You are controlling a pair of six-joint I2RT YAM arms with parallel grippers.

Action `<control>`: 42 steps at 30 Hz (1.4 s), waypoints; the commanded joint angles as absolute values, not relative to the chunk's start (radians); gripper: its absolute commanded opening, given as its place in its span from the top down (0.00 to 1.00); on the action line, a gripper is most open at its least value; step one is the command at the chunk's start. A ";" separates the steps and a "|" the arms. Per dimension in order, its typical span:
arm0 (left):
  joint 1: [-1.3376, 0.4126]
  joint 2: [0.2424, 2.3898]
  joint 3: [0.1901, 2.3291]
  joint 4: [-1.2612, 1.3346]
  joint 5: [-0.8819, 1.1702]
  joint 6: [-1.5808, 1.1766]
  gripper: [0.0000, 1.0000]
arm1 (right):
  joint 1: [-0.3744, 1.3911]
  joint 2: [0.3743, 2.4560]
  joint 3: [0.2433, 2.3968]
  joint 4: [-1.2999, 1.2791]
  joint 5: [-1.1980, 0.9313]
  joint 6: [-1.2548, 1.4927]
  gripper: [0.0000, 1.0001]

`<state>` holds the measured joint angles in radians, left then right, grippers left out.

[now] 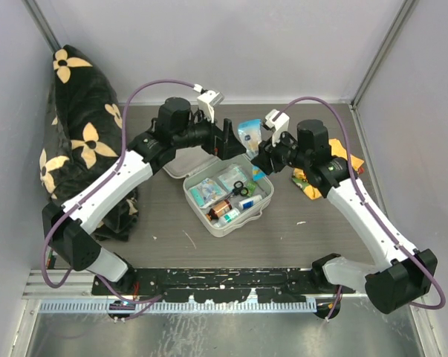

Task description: Organize the medicine kit

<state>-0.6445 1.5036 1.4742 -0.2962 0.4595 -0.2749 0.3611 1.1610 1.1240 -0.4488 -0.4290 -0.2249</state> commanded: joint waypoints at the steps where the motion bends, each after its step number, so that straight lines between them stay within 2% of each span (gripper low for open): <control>1: -0.647 1.518 1.528 -0.250 0.441 -0.405 0.08 | 0.416 1.131 1.123 -0.246 -0.444 -0.102 0.49; 20: -0.641 1.523 1.493 -0.180 0.504 -0.494 0.58 | 0.455 1.085 1.011 -0.122 -0.571 -0.018 0.49; 23: -0.636 1.524 1.494 -0.183 0.495 -0.498 0.57 | 0.459 1.084 1.003 -0.125 -0.584 -0.036 0.49; 28: -0.625 1.513 1.494 -0.206 0.464 -0.509 0.40 | 0.463 1.066 0.984 -0.144 -0.561 -0.091 0.50; 30: -0.625 1.509 1.494 -0.213 0.459 -0.510 0.39 | 0.466 1.063 0.981 -0.148 -0.560 -0.099 0.50; 33: -0.625 1.514 1.490 -0.213 0.457 -0.526 0.41 | 0.470 1.064 0.982 -0.148 -0.568 -0.105 0.50; 42: -0.626 1.527 1.483 -0.204 0.480 -0.554 0.58 | 0.485 1.079 0.992 -0.164 -0.558 -0.126 0.50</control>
<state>-0.6300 1.5276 1.4860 -0.2584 0.4641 -0.5365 0.4770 1.0954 0.9714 -0.1959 -0.5602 -0.1051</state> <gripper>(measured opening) 0.452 0.502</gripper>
